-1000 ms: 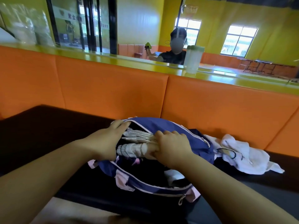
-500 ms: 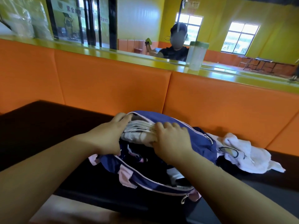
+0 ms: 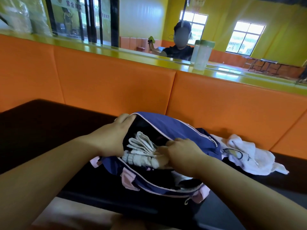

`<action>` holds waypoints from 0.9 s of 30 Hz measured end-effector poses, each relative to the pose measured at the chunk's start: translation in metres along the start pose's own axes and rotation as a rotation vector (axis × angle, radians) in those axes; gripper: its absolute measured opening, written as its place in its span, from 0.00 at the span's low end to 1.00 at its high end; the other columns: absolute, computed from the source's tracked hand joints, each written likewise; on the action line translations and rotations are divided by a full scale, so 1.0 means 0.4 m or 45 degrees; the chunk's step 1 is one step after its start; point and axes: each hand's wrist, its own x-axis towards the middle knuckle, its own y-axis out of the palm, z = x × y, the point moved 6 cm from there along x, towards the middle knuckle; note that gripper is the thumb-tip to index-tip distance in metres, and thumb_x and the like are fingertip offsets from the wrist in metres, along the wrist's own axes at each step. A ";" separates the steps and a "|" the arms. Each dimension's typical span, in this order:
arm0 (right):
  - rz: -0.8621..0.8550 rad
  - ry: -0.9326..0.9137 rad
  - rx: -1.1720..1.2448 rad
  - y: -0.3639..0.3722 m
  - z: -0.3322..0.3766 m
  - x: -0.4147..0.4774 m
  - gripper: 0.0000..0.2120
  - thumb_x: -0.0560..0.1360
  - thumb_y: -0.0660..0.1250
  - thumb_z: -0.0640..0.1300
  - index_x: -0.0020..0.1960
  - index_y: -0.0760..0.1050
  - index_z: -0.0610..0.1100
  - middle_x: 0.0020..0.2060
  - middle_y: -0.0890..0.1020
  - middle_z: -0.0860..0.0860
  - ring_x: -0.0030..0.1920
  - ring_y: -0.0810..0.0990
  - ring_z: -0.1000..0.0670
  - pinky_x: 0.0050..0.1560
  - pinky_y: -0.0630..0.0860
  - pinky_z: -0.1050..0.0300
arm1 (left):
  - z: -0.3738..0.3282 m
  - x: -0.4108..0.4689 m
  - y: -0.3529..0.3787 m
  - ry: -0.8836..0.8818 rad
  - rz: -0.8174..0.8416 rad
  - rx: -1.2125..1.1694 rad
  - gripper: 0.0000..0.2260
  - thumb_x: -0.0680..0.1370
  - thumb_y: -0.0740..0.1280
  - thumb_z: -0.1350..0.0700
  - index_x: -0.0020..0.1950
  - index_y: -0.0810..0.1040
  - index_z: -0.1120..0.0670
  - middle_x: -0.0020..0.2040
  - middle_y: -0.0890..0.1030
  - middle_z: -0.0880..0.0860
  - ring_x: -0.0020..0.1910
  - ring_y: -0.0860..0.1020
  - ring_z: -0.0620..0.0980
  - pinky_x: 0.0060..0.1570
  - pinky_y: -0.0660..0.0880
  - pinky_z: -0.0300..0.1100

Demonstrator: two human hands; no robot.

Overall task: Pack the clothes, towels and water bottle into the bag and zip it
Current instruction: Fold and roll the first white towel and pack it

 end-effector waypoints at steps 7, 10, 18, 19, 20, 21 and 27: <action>-0.377 0.143 0.058 0.020 0.007 0.024 0.34 0.58 0.78 0.51 0.62 0.75 0.47 0.57 0.76 0.41 0.53 0.75 0.37 0.47 0.76 0.44 | 0.001 -0.003 0.002 0.020 -0.029 0.009 0.46 0.68 0.69 0.65 0.74 0.44 0.43 0.71 0.51 0.43 0.35 0.77 0.53 0.30 0.73 0.48; -0.593 0.107 -0.026 0.039 0.037 -0.002 0.28 0.62 0.75 0.51 0.60 0.74 0.47 0.54 0.70 0.44 0.49 0.69 0.42 0.50 0.64 0.46 | 0.009 0.003 0.006 0.015 -0.037 0.007 0.47 0.67 0.70 0.65 0.75 0.43 0.44 0.72 0.50 0.42 0.35 0.76 0.52 0.29 0.73 0.45; -0.812 -0.157 0.257 0.008 0.082 -0.042 0.07 0.72 0.66 0.45 0.44 0.76 0.42 0.39 0.77 0.45 0.36 0.75 0.45 0.35 0.72 0.55 | 0.005 0.001 0.008 0.022 -0.046 -0.009 0.46 0.68 0.70 0.64 0.75 0.44 0.44 0.71 0.52 0.44 0.34 0.74 0.50 0.30 0.71 0.43; -0.742 -0.171 0.256 0.009 0.089 -0.034 0.06 0.71 0.64 0.44 0.40 0.76 0.42 0.35 0.78 0.46 0.33 0.76 0.45 0.31 0.72 0.57 | 0.005 0.000 0.008 0.024 -0.053 -0.007 0.46 0.68 0.70 0.64 0.75 0.45 0.44 0.71 0.52 0.45 0.34 0.74 0.49 0.30 0.70 0.43; -0.673 -0.156 0.257 0.014 0.093 -0.023 0.08 0.71 0.62 0.44 0.38 0.77 0.42 0.33 0.78 0.47 0.31 0.77 0.45 0.28 0.71 0.59 | 0.005 0.000 0.009 0.029 -0.062 -0.007 0.45 0.67 0.70 0.64 0.75 0.45 0.44 0.71 0.53 0.45 0.34 0.73 0.49 0.29 0.69 0.43; -0.605 -0.111 0.254 0.022 0.092 -0.011 0.07 0.69 0.62 0.44 0.37 0.77 0.43 0.33 0.79 0.48 0.30 0.78 0.45 0.26 0.71 0.60 | 0.004 0.000 0.009 0.034 -0.069 -0.007 0.45 0.67 0.70 0.64 0.74 0.46 0.45 0.71 0.53 0.45 0.34 0.73 0.48 0.29 0.69 0.42; -0.191 0.186 0.494 0.039 0.061 0.065 0.23 0.70 0.68 0.46 0.63 0.72 0.41 0.63 0.72 0.41 0.64 0.70 0.39 0.62 0.71 0.47 | -0.001 -0.005 0.015 0.047 -0.072 -0.007 0.45 0.68 0.68 0.66 0.76 0.45 0.47 0.72 0.52 0.44 0.32 0.70 0.47 0.27 0.65 0.37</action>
